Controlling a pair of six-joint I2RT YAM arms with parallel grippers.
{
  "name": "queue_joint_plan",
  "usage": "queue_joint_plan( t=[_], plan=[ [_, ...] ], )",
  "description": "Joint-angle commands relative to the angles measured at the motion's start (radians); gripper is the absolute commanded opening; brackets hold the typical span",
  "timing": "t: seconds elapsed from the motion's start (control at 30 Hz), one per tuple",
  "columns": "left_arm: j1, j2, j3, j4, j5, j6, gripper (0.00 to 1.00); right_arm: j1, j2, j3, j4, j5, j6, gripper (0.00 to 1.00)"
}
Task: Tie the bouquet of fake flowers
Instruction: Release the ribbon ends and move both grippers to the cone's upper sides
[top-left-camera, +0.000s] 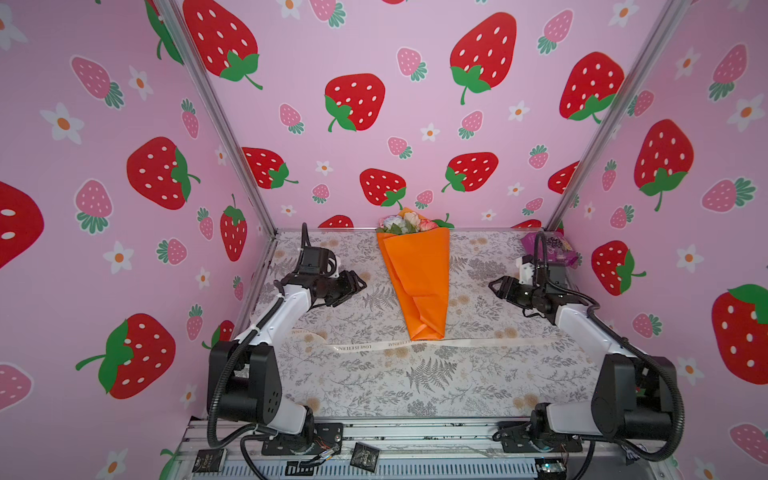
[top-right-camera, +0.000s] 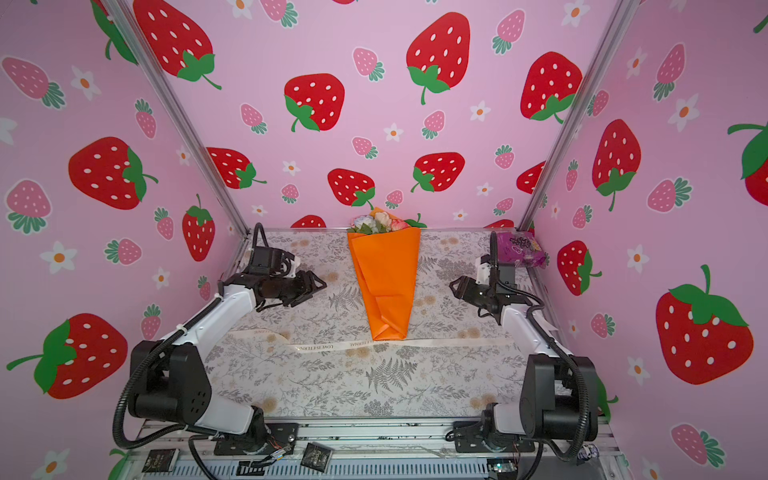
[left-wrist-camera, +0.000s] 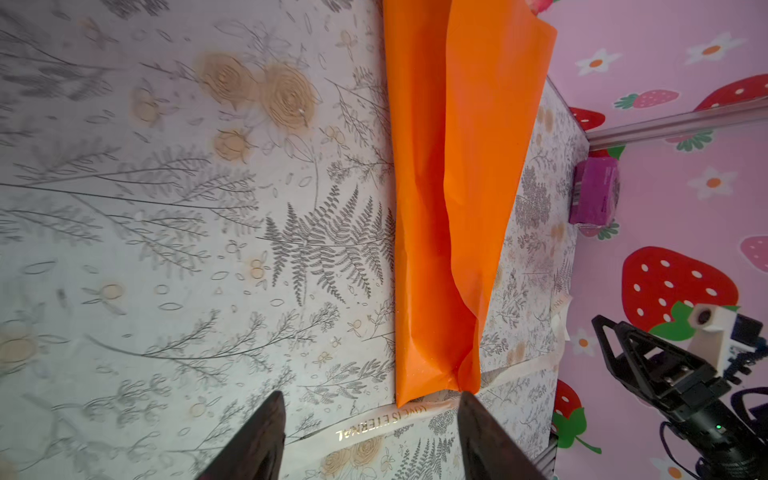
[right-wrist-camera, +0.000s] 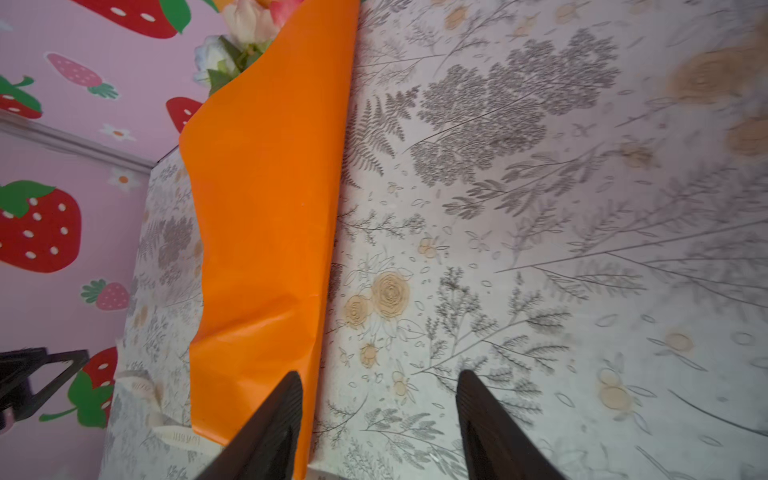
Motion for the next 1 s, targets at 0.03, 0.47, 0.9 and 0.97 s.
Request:
queue_joint_plan(
  t=[0.03, 0.47, 0.9, 0.97],
  plan=[
    [-0.053, 0.06, -0.029, 0.215, 0.086, -0.15, 0.67, 0.063, 0.072, 0.003, 0.101, -0.062, 0.028, 0.63],
    [-0.117, 0.336, 0.073, 0.463, 0.147, -0.336, 0.75, 0.197, 0.343, 0.146, 0.218, -0.097, 0.11, 0.64],
    [-0.098, 0.631, 0.371, 0.388, 0.124, -0.342, 0.77, 0.192, 0.647, 0.418, 0.218, -0.096, 0.125, 0.66],
    [-0.092, 0.67, 0.408, 0.381, 0.131, -0.343, 0.77, 0.191, 0.689, 0.461, 0.218, -0.095, 0.126, 0.67]
  ],
)
